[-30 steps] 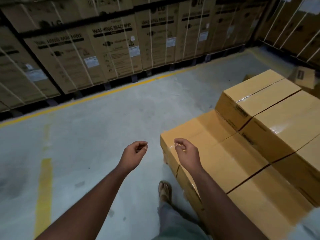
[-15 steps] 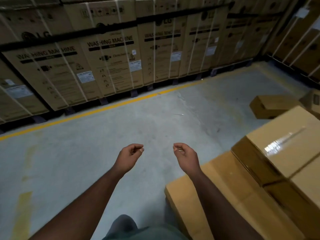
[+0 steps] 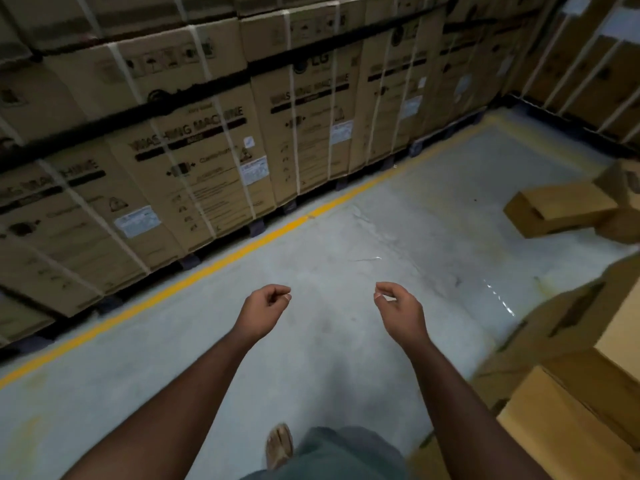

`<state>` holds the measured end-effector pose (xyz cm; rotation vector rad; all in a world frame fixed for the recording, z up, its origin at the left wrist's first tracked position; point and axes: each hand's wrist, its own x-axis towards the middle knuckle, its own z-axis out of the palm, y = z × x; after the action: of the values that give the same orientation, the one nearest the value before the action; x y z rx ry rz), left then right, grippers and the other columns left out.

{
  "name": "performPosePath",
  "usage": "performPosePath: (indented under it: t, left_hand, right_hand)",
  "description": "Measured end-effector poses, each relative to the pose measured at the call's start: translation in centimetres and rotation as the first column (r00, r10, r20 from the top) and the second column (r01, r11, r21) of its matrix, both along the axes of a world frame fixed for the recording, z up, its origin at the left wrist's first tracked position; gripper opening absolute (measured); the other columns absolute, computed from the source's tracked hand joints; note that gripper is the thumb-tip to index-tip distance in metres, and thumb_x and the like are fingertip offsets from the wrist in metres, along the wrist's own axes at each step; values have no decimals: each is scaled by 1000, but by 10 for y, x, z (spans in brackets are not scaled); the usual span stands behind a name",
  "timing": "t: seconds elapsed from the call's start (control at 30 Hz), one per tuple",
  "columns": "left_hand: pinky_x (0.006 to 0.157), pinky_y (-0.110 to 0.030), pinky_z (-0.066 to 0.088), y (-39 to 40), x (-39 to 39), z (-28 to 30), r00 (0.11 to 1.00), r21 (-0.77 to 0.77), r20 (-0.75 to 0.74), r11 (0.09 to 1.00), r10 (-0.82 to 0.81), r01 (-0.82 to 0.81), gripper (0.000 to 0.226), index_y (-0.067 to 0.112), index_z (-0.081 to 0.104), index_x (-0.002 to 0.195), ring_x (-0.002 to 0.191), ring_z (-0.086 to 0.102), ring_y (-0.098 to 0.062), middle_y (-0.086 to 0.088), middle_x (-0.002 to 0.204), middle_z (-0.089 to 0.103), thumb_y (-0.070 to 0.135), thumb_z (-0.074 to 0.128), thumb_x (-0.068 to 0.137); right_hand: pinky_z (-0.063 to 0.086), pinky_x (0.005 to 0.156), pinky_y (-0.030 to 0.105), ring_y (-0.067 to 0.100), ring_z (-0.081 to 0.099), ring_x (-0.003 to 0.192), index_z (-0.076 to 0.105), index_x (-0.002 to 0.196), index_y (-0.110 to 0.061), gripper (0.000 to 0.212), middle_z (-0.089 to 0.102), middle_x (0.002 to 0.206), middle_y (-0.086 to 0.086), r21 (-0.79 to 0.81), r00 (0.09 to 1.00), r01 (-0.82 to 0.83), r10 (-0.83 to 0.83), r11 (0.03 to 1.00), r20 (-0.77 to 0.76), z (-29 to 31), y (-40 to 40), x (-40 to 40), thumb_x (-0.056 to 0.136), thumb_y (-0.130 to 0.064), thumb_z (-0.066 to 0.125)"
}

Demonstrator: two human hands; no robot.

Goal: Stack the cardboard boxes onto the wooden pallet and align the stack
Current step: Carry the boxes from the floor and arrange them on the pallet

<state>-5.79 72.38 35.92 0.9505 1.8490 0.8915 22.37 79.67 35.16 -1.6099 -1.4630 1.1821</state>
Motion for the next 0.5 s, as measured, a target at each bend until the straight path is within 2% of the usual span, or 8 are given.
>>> performPosePath:
  t: [0.07,0.27,0.4,0.5]
  left_hand:
    - [102,-38,54,49,-11,2,998,-11,-6,998,-65,65,19,16,74,116,107,71,-20,-3,108,77,19,67,98]
    - [94,-37,55,216,2,-11,957,0,14,957,-290,290,16,16,74,113,104,69,-32,-17,107,75,17,67,99]
    - [95,-39,55,336,23,-20,926,8,22,927,-376,376,15,17,74,112,104,69,-33,-19,107,75,17,67,99]
    - [99,-41,54,426,38,-16,915,2,26,915,-403,404,13,22,73,110,104,70,-29,-14,105,76,19,67,99]
  right_hand:
    - [43,67,0,-13,66,81,74,110,-27,16,71,101,-22,-10,998,54,-54,998,15,4,29,-5,97,-19,69]
    - [46,73,7,0,68,92,77,113,-23,18,75,106,-11,-46,966,258,-257,965,20,-14,138,3,98,-20,68]
    - [54,83,23,11,71,97,76,115,-21,18,76,107,-8,-66,942,334,-336,940,-17,-35,240,14,99,-21,68]
    - [54,85,27,15,72,99,76,115,-21,18,76,106,-5,-89,937,344,-347,935,-24,-35,325,27,99,-22,68]
